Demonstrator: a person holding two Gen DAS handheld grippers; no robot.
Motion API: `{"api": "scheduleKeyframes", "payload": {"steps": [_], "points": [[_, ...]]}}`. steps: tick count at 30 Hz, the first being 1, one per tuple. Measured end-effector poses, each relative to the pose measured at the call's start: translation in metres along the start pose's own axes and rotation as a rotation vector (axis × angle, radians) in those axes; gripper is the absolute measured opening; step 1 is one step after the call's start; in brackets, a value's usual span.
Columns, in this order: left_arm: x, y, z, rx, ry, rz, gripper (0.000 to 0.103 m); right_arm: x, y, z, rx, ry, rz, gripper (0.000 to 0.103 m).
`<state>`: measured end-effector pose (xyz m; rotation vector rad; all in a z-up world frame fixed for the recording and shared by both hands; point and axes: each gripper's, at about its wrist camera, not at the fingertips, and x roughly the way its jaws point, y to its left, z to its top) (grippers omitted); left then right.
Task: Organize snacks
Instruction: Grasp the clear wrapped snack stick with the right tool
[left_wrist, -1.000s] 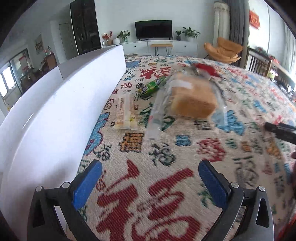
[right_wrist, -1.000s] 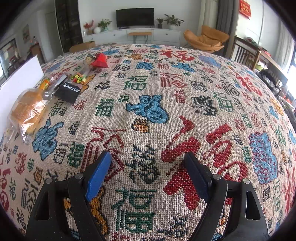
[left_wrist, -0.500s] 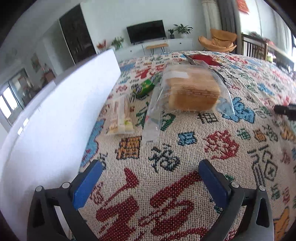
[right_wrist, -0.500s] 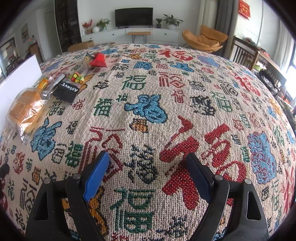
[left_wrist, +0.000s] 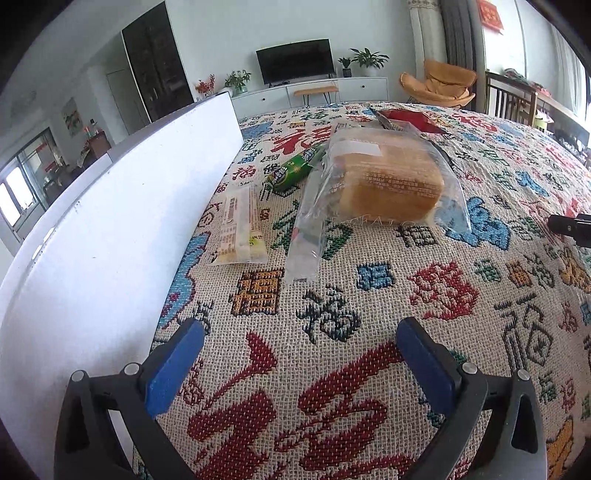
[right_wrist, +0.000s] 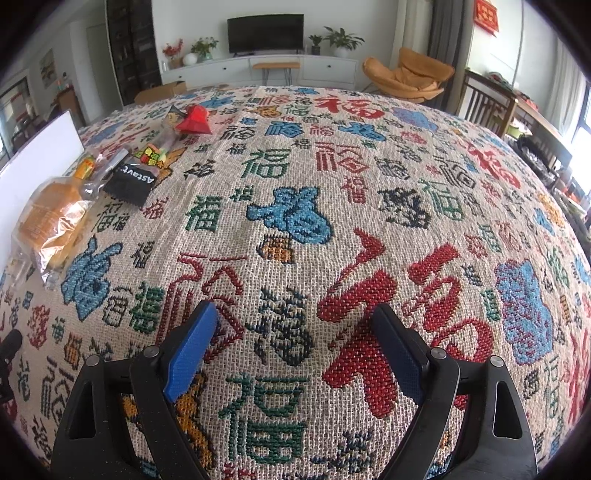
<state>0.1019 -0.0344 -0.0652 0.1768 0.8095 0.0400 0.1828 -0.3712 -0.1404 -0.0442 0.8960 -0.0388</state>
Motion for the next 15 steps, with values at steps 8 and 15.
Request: {"api": "scheduleKeyframes", "payload": {"steps": [8, 15], "points": [[0.01, 0.015, 0.002, -0.097, 0.059, -0.094, 0.103, 0.0, 0.0, 0.0, 0.0, 0.001, -0.001, 0.088], [0.011, 0.014, 0.001, -0.105, 0.06, -0.099, 0.103, 0.0, 0.0, 0.0, 0.005, 0.003, 0.007, 0.089]]}}
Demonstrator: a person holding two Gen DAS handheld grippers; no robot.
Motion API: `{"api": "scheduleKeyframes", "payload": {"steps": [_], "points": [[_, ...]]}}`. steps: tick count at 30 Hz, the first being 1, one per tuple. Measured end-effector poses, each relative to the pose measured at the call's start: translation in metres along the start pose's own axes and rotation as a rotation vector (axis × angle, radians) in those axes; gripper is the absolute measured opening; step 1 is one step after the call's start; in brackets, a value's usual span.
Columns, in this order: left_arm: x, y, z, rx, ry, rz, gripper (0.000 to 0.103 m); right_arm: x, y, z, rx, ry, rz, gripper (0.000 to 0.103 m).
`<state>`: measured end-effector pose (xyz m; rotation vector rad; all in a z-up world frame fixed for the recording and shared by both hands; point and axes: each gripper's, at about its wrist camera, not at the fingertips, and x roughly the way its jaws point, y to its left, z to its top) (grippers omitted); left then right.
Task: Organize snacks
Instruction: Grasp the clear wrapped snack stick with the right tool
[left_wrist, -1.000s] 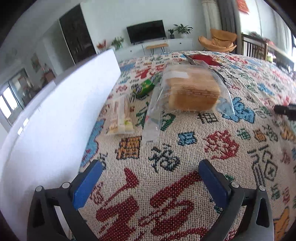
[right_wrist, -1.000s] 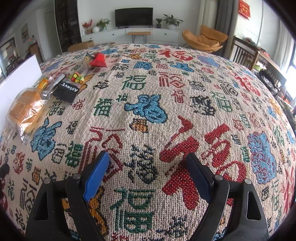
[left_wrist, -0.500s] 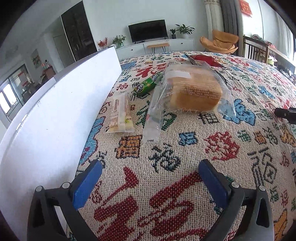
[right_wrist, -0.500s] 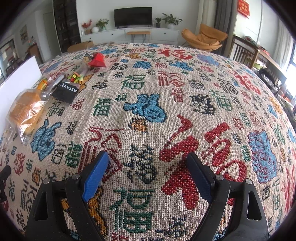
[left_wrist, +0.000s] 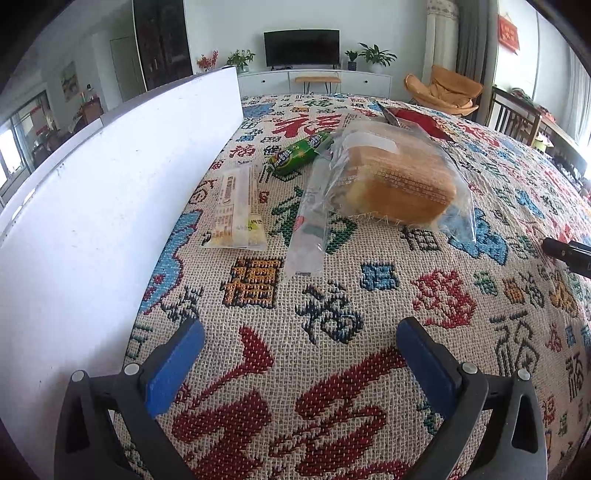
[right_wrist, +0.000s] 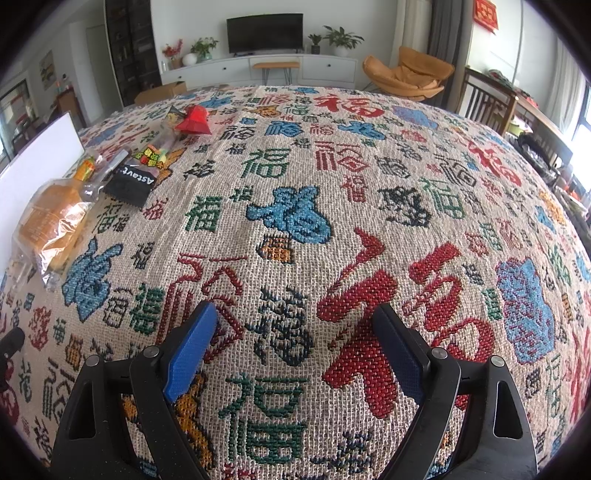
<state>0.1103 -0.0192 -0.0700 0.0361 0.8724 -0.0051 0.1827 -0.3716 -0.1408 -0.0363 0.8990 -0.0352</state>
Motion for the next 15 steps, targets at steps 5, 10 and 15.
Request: {"api": "scheduleKeyframes", "payload": {"steps": [5, 10, 15], "points": [[0.001, 0.0, 0.0, -0.011, 0.006, -0.012, 0.103, 0.0, -0.001, 0.001, 0.005, 0.004, 0.021, 0.091], [0.001, 0.001, 0.0, -0.011, 0.006, -0.012, 0.103, 0.003, 0.007, 0.028, 0.053, 0.118, 0.101, 0.091], [0.001, 0.0, 0.0, -0.011, 0.006, -0.012, 0.103, 0.009, 0.051, 0.09, 0.13, 0.102, 0.303, 0.091]]}}
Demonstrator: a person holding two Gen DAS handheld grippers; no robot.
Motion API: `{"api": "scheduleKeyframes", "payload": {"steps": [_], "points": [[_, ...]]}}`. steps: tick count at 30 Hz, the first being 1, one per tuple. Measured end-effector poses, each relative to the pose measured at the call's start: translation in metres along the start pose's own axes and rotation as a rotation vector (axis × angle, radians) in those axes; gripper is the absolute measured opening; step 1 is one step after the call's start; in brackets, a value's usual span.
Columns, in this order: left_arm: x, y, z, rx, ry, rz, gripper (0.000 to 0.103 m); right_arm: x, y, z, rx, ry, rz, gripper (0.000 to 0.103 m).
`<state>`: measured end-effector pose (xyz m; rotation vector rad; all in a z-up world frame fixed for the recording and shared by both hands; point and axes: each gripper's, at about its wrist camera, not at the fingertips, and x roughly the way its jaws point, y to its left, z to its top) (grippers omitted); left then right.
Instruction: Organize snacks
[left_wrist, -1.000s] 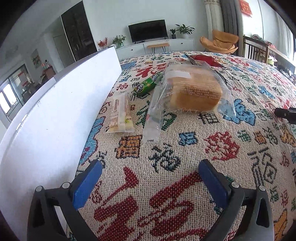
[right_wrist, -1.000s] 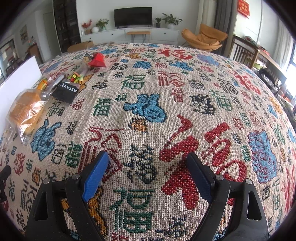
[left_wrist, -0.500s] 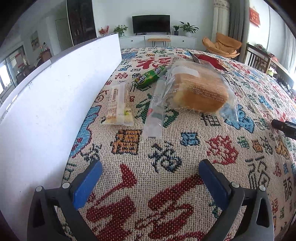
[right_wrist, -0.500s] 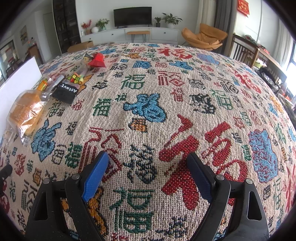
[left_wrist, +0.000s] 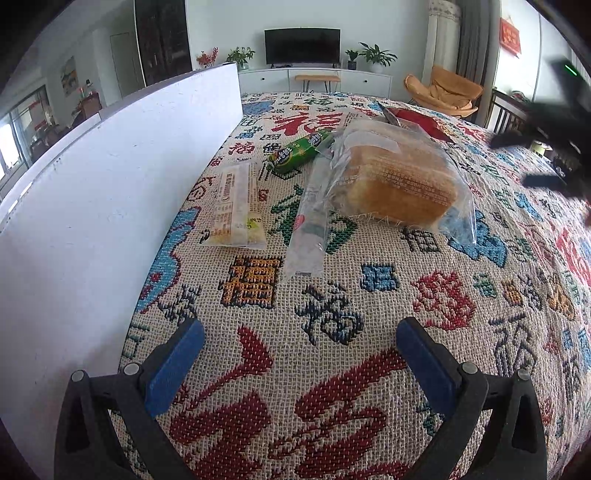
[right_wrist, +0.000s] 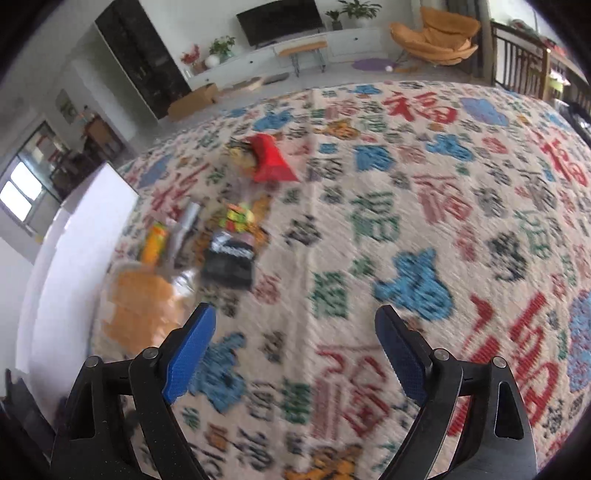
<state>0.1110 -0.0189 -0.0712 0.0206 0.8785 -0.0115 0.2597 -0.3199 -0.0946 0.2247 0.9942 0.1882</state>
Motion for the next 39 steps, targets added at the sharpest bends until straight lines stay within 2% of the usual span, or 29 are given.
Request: {"api": "scheduleKeyframes", "payload": {"steps": [3, 6, 9, 13, 25, 26, 27, 28, 29, 33, 39], "points": [[0.0, 0.0, 0.0, 0.0, 0.0, 0.0, 0.103, 0.039, 0.035, 0.034, -0.051, 0.052, 0.019, 0.088], [0.0, 0.001, 0.0, 0.001, -0.001, 0.0, 0.103, 0.076, 0.066, 0.05, -0.137, 0.113, -0.046, 0.087], [0.0, 0.0, 0.0, 0.001, -0.001, 0.0, 0.103, 0.097, 0.086, 0.05, -0.213, 0.148, -0.128, 0.087], [0.0, 0.0, 0.0, 0.001, -0.002, 0.0, 0.103, 0.109, 0.084, 0.048, -0.203, 0.161, -0.154, 0.087], [0.0, 0.0, 0.0, 0.001, -0.002, 0.0, 0.103, 0.108, 0.082, 0.045, -0.222, 0.132, -0.164, 0.084], [0.0, 0.0, 0.0, 0.001, -0.002, 0.0, 0.103, 0.106, 0.082, 0.045, -0.22, 0.129, -0.17, 0.074], [0.0, 0.0, 0.0, 0.001, -0.002, 0.0, 0.103, 0.104, 0.082, 0.044, -0.219, 0.124, -0.185, 0.051], [0.0, 0.0, 0.0, 0.001, -0.002, 0.0, 0.103, 0.102, 0.082, 0.044, -0.226, 0.115, -0.208, 0.035], [0.0, 0.0, 0.0, 0.001, -0.002, 0.0, 0.103, 0.101, 0.081, 0.045, -0.226, 0.116, -0.206, 0.015], [0.0, 0.001, 0.0, 0.001, -0.002, 0.0, 0.103, 0.092, 0.073, 0.044, -0.209, 0.135, -0.158, 0.011], [0.0, 0.001, 0.0, 0.001, -0.003, 0.0, 0.103, 0.05, 0.065, 0.018, -0.32, 0.114, -0.114, 0.011]]}}
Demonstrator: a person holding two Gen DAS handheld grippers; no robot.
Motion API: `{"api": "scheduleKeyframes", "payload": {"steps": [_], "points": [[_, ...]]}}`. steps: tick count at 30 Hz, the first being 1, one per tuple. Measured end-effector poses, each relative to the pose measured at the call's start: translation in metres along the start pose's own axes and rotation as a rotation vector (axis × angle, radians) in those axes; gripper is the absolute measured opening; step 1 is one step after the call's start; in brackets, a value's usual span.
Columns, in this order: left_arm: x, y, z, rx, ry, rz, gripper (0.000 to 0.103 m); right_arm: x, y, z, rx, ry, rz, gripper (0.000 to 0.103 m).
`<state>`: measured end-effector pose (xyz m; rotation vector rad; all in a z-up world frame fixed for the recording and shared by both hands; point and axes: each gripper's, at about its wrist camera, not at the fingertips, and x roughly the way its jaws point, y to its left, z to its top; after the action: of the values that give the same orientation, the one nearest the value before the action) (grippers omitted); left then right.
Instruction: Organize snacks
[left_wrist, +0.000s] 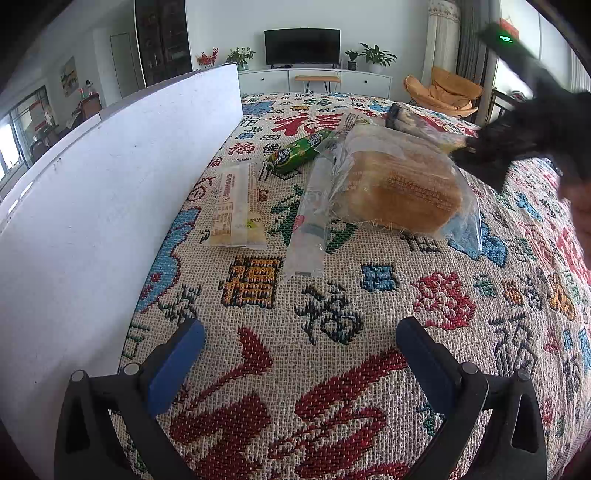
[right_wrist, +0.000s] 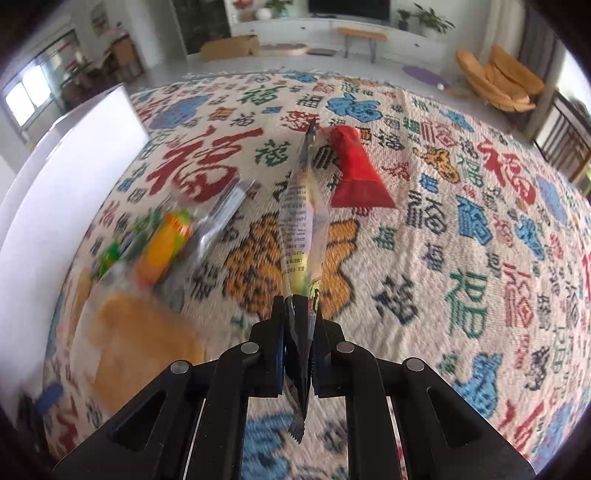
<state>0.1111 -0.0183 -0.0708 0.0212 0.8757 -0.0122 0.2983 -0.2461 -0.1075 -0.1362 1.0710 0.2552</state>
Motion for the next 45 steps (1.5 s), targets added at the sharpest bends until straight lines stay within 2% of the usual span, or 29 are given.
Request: {"api": "scheduleKeyframes", "payload": {"steps": [6, 10, 11, 13, 15, 17, 20, 22, 24, 45], "points": [[0.0, 0.0, 0.0, 0.0, -0.001, 0.0, 0.103, -0.041, -0.021, -0.06, -0.034, -0.046, 0.013, 0.011], [0.0, 0.0, 0.0, 0.0, -0.001, 0.0, 0.103, -0.065, -0.051, -0.108, 0.002, -0.151, -0.075, 0.015], [0.0, 0.0, 0.0, 0.0, -0.001, 0.0, 0.103, -0.068, -0.06, -0.117, 0.021, -0.188, -0.109, 0.025], [0.0, 0.0, 0.0, 0.0, -0.001, 0.0, 0.103, -0.071, -0.078, -0.131, 0.057, -0.261, -0.197, 0.081], [0.0, 0.0, 0.0, 0.0, -0.001, 0.0, 0.103, -0.069, -0.091, -0.135, 0.093, -0.283, -0.256, 0.082], [0.0, 0.0, 0.0, 0.0, -0.001, 0.0, 0.103, -0.063, -0.101, -0.134, 0.121, -0.267, -0.261, 0.081], [0.0, 0.0, 0.0, 0.0, -0.002, 0.0, 0.103, -0.041, -0.107, -0.128, 0.131, -0.181, -0.267, 0.081], [0.0, 0.0, 0.0, 0.0, -0.001, 0.0, 0.103, -0.039, -0.114, -0.125, 0.163, -0.181, -0.245, 0.089], [0.001, 0.0, 0.0, 0.0, -0.001, 0.0, 0.103, -0.037, -0.125, -0.123, 0.214, -0.17, -0.188, 0.092], [0.0, 0.0, 0.0, 0.001, -0.002, -0.001, 0.103, -0.038, -0.127, -0.126, 0.21, -0.17, -0.191, 0.093]]}}
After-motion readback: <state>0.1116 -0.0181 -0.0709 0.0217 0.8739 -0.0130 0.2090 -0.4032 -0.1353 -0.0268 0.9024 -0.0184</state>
